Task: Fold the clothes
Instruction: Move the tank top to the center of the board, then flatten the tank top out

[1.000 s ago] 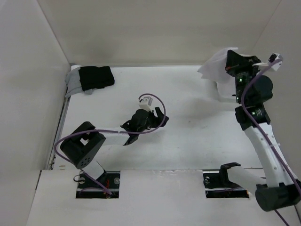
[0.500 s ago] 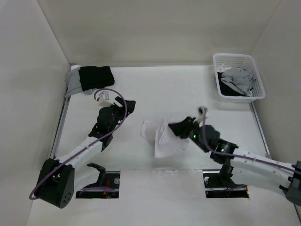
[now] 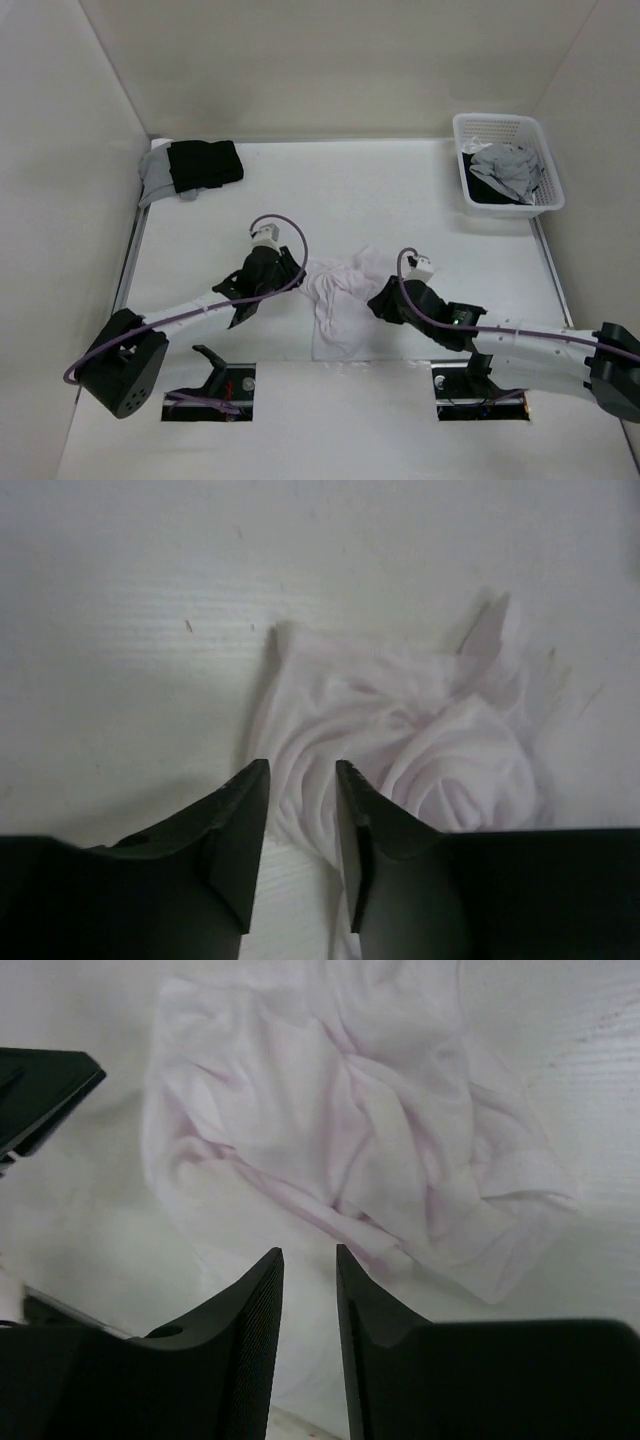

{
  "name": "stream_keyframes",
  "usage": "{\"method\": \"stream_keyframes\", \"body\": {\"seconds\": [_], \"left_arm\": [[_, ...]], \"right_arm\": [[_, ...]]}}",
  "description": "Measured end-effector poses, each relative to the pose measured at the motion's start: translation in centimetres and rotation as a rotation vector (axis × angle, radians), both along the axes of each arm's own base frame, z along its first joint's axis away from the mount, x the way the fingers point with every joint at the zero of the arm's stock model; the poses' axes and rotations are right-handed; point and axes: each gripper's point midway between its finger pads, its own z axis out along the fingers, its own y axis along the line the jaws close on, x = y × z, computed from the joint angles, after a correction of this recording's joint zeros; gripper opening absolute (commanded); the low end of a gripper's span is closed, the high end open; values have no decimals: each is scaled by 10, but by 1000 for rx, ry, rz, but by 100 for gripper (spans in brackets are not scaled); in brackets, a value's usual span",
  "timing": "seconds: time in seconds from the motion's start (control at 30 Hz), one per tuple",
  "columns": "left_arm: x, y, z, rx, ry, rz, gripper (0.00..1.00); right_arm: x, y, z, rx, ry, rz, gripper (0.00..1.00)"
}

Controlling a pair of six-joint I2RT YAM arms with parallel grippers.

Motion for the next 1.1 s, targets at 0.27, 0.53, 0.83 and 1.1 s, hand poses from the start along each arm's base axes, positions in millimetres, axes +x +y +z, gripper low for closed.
{"method": "stream_keyframes", "body": {"seconds": [0.27, 0.53, 0.83, 1.1], "left_arm": [[-73, -23, -23, 144, 99, -200, 27], [-134, -30, -42, 298, 252, -389, 46], [-182, -46, -43, 305, 335, -572, 30], [-187, -56, -47, 326, 358, -587, 4]], "right_arm": [[-2, -11, -8, -43, 17, -36, 45], [11, -37, -28, -118, 67, -125, 52], [32, -60, -37, -172, 76, -207, 47], [46, -59, -39, -187, 54, -203, 2]]}}
